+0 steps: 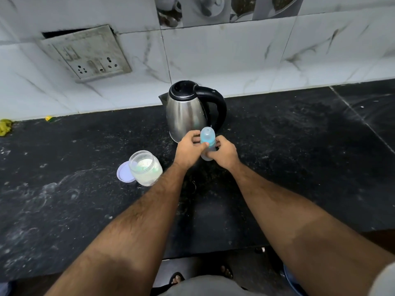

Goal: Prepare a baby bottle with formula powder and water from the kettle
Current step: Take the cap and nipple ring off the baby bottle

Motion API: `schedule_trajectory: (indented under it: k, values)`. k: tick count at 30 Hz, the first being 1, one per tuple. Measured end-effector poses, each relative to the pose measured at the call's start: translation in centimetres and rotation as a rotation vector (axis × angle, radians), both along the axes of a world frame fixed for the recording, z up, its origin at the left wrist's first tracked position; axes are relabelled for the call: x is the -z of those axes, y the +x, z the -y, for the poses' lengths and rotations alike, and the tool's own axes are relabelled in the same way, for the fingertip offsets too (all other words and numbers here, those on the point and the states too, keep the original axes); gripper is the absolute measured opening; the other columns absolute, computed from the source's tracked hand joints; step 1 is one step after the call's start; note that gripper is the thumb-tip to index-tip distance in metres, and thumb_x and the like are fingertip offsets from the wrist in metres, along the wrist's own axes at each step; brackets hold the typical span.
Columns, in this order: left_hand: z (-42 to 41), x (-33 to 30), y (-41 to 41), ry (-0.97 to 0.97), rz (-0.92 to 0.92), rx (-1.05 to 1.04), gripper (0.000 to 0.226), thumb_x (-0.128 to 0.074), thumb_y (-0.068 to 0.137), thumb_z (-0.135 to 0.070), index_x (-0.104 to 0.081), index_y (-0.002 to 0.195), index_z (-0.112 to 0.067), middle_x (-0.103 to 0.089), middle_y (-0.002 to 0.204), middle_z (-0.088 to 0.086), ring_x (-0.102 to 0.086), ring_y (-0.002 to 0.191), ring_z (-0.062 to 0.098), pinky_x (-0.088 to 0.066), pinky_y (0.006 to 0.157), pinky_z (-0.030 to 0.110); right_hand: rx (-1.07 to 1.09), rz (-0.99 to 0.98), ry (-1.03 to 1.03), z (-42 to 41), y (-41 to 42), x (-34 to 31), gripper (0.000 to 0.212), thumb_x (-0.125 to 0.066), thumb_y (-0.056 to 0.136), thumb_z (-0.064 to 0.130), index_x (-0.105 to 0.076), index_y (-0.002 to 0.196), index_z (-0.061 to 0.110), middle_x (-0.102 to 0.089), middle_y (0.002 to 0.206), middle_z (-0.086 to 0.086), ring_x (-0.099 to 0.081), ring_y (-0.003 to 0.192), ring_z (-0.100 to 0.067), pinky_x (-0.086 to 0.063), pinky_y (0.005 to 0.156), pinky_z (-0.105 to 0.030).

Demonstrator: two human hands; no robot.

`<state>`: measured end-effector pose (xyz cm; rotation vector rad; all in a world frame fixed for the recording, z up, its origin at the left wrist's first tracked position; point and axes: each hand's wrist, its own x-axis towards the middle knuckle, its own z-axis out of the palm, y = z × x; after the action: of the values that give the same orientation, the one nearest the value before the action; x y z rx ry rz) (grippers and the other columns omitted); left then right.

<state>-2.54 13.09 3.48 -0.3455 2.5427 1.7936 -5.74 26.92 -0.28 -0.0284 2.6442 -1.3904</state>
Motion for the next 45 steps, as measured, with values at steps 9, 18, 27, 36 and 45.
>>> schedule_trajectory:
  k: [9,18,27,36,45]
  values:
    - [0.0,-1.0,1.8,0.16,-0.081,0.162,0.047,-0.075,0.084,-0.009,-0.059,0.128,-0.007,-0.068,0.116,0.007,-0.065,0.101,0.011,-0.054,0.092,0.027,-0.115,0.131,-0.272,-2.0,4.9,-0.1,0.037,-0.08,0.073,0.018,-0.054,0.1,0.015,-0.065,0.094,-0.002,-0.063,0.084,-0.011,-0.053,0.078,-0.034]
    - [0.2,-2.2,3.3,0.321,0.067,0.377,0.027,-0.067,0.089,-0.003,-0.063,0.114,-0.009,-0.075,0.093,0.0,-0.07,0.087,0.01,-0.056,0.079,0.023,-0.211,0.305,-0.575,-3.1,8.9,-1.2,0.041,-0.073,0.086,0.01,-0.058,0.123,0.004,-0.07,0.107,-0.006,-0.066,0.1,-0.017,-0.052,0.093,-0.037]
    - [0.3,-2.4,5.0,0.277,-0.035,0.359,0.028,-0.063,0.092,-0.004,-0.062,0.12,-0.002,-0.073,0.096,0.004,-0.069,0.085,0.008,-0.056,0.08,0.022,-0.202,0.265,-0.545,-2.6,10.4,-2.2,0.034,-0.07,0.09,0.011,-0.06,0.122,0.004,-0.072,0.102,-0.005,-0.068,0.095,-0.015,-0.054,0.09,-0.034]
    - [0.3,-1.6,6.1,0.148,-0.13,0.091,0.021,-0.074,0.082,-0.028,-0.07,0.102,-0.021,-0.076,0.094,0.001,-0.073,0.092,0.02,-0.059,0.085,0.043,0.092,0.029,-0.2,0.7,12.0,-2.3,0.032,-0.078,0.08,0.025,-0.062,0.106,0.018,-0.068,0.097,0.003,-0.066,0.089,-0.015,-0.053,0.078,-0.029]
    - [0.1,-1.9,5.4,0.333,-0.178,-0.062,0.034,-0.075,0.086,-0.02,-0.065,0.117,-0.009,-0.075,0.104,0.004,-0.07,0.094,0.009,-0.053,0.079,0.019,0.246,0.037,-0.17,-0.5,13.3,-0.7,0.043,-0.083,0.076,0.029,-0.059,0.108,0.014,-0.066,0.102,0.001,-0.064,0.093,-0.016,-0.053,0.082,-0.032]
